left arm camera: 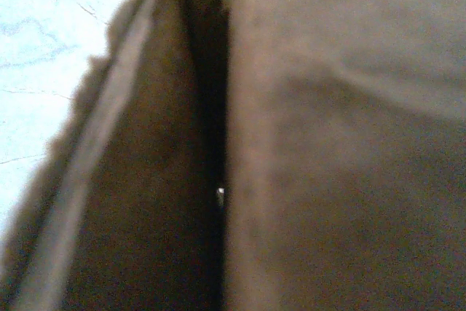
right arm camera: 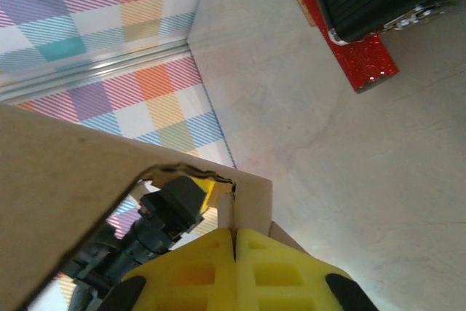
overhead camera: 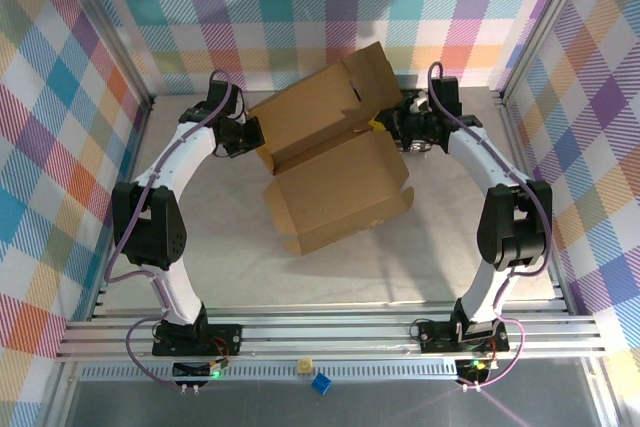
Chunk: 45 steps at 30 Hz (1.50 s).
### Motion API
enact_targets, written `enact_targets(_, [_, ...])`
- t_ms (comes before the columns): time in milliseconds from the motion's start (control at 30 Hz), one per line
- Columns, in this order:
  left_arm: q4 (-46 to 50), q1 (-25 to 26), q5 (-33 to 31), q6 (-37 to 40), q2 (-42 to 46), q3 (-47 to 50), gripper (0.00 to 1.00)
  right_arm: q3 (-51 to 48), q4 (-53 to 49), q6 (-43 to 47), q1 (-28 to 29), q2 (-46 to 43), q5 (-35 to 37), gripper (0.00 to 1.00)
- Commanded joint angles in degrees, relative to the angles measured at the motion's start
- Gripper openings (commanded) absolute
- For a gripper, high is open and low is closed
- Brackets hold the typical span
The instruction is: Fold the paper box
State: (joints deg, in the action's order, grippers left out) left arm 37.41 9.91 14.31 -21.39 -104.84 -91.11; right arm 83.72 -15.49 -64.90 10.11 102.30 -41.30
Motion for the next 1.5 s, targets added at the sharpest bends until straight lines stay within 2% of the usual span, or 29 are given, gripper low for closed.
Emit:
enact_targets(0, [-0.6, -0.4, 2.5, -0.3, -0.3, -3.0, 0.00, 1.5, -6.1, 4.3, 1.1, 0.2, 0.7, 0.03])
enact_targets(67, [-0.4, -0.5, 2.4, 0.0, -0.3, -3.3, 0.00, 2.0, -7.2, 5.3, 1.1, -0.1, 1.2, 0.03])
enact_targets(100, [-0.1, -0.5, 2.4, 0.2, -0.3, -3.4, 0.00, 2.4, -8.1, 6.2, 1.1, -0.4, 1.7, 0.07])
enact_targets(200, [0.9, -0.5, 2.0, 1.1, -0.3, -3.9, 0.00, 4.5, -12.6, 12.4, 1.1, -2.9, 5.5, 0.30])
enact_targets(267, [1.9, -0.5, 1.6, 1.9, -0.4, -4.4, 0.00, 6.2, -15.9, 17.6, 1.0, -5.3, 8.3, 0.40])
enact_targets(367, [3.3, -0.5, 0.7, 3.2, -0.4, -4.6, 0.00, 8.3, -20.1, 25.1, 0.8, -9.2, 13.2, 0.50])
enact_targets(467, [4.2, -0.4, 0.3, 3.8, -0.3, -4.6, 0.00, 10.3, -23.8, 32.6, 0.8, -13.0, 20.1, 0.53])
enact_targets(567, [4.7, -0.4, 0.2, 4.3, 0.0, -4.4, 0.00, 11.2, -23.2, 38.8, 0.6, -16.2, 26.3, 0.56])
enact_targets(700, [5.4, -0.4, 0.0, 5.2, 0.2, -4.7, 0.00, 13.8, -21.6, 48.2, 0.5, -14.9, 32.8, 0.65])
enact_targets(833, [7.3, -0.2, -0.4, 6.7, 0.2, -5.4, 0.00, 21.3, -24.0, 57.7, 0.2, -7.9, 29.8, 0.71])
enact_targets(967, [8.6, 0.0, -0.5, 7.6, 0.0, -5.4, 0.00, 31.0, -31.5, 60.8, 0.2, 1.1, 30.1, 0.70])
enact_targets(1133, [8.9, 0.3, -0.1, 7.7, 0.2, -5.0, 0.00, 33.8, -32.0, 61.5, 0.3, 4.9, 27.4, 0.68])
enact_targets(1233, [9.3, 0.4, 0.4, 7.9, 0.0, -5.2, 0.00, 35.3, -33.5, 61.5, 0.9, 7.0, 29.1, 0.63])
enact_targets(1367, [10.9, 0.6, 0.7, 8.3, -1.0, -6.0, 0.00, 36.2, -33.9, 61.0, 1.9, 8.9, 31.3, 0.52])
enact_targets(1467, [12.1, 0.6, -0.2, 8.3, -1.5, -6.5, 0.00, 38.3, -35.6, 59.8, 4.1, 10.4, 37.9, 0.36])
